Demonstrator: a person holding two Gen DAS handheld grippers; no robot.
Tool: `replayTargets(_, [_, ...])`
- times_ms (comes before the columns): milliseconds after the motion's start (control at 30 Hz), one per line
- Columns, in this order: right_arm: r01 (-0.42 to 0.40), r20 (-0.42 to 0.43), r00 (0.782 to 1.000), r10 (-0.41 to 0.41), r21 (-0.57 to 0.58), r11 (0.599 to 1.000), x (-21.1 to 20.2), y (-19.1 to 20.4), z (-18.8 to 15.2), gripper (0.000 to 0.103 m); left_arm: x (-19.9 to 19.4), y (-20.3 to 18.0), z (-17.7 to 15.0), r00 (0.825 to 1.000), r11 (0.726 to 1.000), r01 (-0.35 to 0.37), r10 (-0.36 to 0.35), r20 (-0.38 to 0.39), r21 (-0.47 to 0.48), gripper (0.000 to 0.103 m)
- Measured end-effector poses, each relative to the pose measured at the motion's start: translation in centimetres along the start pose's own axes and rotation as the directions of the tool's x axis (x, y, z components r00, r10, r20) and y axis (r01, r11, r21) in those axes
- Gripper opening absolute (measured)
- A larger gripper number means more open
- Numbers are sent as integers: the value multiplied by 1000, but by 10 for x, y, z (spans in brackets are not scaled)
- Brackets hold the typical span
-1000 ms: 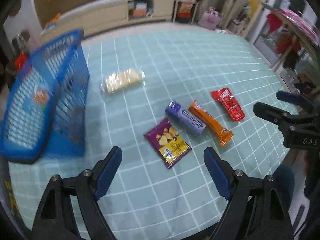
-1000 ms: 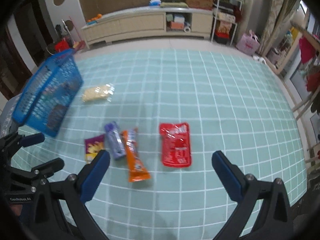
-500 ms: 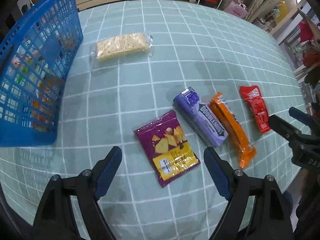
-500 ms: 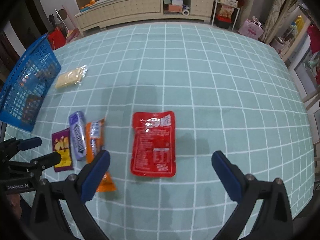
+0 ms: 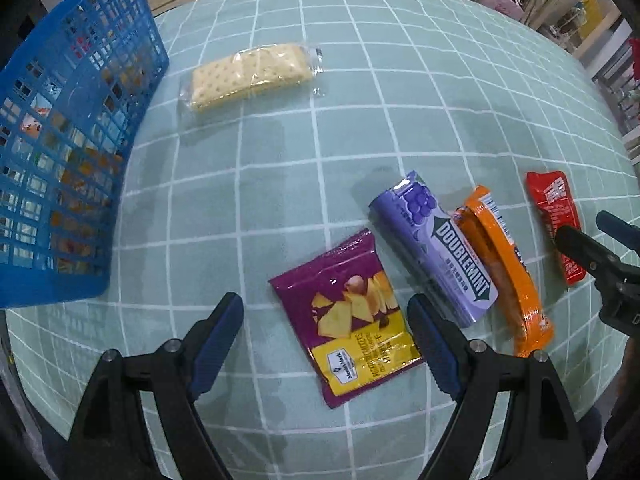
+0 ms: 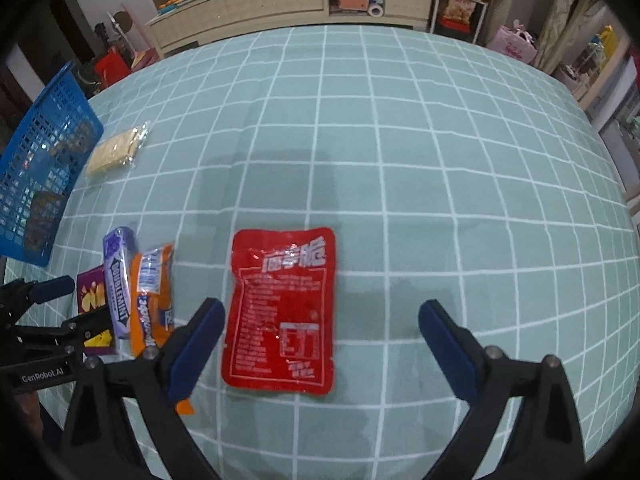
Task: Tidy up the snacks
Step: 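Grasp the red snack bag with the right tool while the left tool grasps the purple chip bag, then carry the red bag and purple chip bag over the blue basket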
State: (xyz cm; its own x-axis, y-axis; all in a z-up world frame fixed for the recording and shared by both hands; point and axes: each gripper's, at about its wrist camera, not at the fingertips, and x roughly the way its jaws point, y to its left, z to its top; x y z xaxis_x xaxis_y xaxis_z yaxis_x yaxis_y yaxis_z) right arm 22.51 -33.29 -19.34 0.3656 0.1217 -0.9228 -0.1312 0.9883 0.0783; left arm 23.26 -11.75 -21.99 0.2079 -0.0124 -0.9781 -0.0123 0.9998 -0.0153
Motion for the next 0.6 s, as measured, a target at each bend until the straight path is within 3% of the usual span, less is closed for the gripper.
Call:
replayTargets(200, [22,-10,1000,-23,-65,998,11,9,3,88,-17,-14,2,1000,1000,1,-1,1,-5,54])
replayTargets(267, [47,5,999,-47,-92,995,9,13,2,74,-22,-15,1,1000,1000,6,-6,7,-2,48])
replayTargets(300, [46,15,999,-45,-94,995,7,13,1,68,-23,-15,1,1000,1000,9,-9,12,0,48])
replayTargets(333, [47,22,999,-45,-96,994,5,14,1,53,-25,-16,0,1000,1000,14,-14,18,7,47])
replayTargets(400, [30,16,999,-28,-93,995,3,16,-1,49,-25,-15,-4,999,1000,25,-25,25,19,47])
replayTargets(500, [-2,20,1000,4,-99,995,-6,15,-1,29,-29,-14,-16,997,997,67,-67,26,32,47])
replayTargets(600, [0,32,999,3,-91,996,-19,20,-1,27,-35,-14,-25,996,996,80,-82,46,41,47])
